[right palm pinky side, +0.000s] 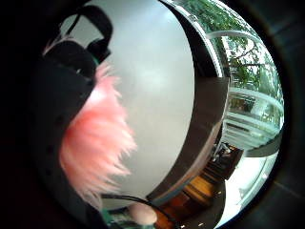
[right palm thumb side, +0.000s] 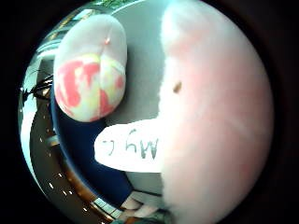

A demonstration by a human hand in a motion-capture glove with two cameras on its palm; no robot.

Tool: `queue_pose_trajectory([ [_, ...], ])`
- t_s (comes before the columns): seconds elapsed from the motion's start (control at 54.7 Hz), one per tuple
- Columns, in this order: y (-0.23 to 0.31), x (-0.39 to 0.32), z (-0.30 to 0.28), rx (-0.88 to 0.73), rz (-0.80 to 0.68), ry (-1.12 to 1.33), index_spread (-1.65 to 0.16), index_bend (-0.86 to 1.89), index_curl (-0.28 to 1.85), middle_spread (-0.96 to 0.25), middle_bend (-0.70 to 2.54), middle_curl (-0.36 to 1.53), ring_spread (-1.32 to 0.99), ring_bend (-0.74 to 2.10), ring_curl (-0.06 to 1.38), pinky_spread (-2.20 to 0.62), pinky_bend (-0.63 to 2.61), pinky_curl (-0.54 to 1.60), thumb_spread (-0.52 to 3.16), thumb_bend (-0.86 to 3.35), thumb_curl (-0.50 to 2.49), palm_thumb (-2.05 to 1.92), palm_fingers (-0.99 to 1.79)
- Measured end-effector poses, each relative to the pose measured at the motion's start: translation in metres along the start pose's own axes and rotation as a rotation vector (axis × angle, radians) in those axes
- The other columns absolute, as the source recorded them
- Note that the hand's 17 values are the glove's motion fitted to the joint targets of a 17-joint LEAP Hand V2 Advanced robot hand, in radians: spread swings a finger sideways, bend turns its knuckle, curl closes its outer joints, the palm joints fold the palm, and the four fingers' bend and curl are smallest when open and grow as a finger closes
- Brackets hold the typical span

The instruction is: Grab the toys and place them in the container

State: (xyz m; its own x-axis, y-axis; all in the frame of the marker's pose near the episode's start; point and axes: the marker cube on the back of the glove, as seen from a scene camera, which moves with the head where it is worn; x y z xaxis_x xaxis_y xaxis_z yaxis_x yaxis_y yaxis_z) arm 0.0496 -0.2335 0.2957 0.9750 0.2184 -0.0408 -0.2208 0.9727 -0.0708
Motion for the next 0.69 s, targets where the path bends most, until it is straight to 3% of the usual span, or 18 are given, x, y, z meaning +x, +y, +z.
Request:
queue_pose_trajectory([
  [0.128,-0.004,-0.006,-0.004,0.028,0.0,0.029,-0.31,0.62,0.43,-0.34,0.62,0.44,-0.42,0.71,0.56,-0.18,0.66,0.24,1.07,0.19,0.56,0.65,0.77],
  [0.329,0.009,0.001,-0.021,-0.042,-0.001,0.009,-0.31,0.81,0.57,-0.39,0.79,0.55,-0.5,0.84,0.63,-0.32,0.68,0.29,0.8,0.18,0.69,0.72,1.03],
  [0.548,0.026,0.016,-0.087,-0.004,-0.011,0.004,-0.29,0.91,0.72,-0.36,0.89,0.64,-0.49,0.93,0.69,-0.38,0.67,0.35,0.55,0.16,0.81,0.72,1.02],
  [0.694,0.044,0.018,-0.164,0.05,0.002,0.012,-0.28,0.92,0.79,-0.34,0.91,0.68,-0.48,0.95,0.71,-0.41,0.68,0.37,0.43,0.15,0.87,0.73,0.98],
])
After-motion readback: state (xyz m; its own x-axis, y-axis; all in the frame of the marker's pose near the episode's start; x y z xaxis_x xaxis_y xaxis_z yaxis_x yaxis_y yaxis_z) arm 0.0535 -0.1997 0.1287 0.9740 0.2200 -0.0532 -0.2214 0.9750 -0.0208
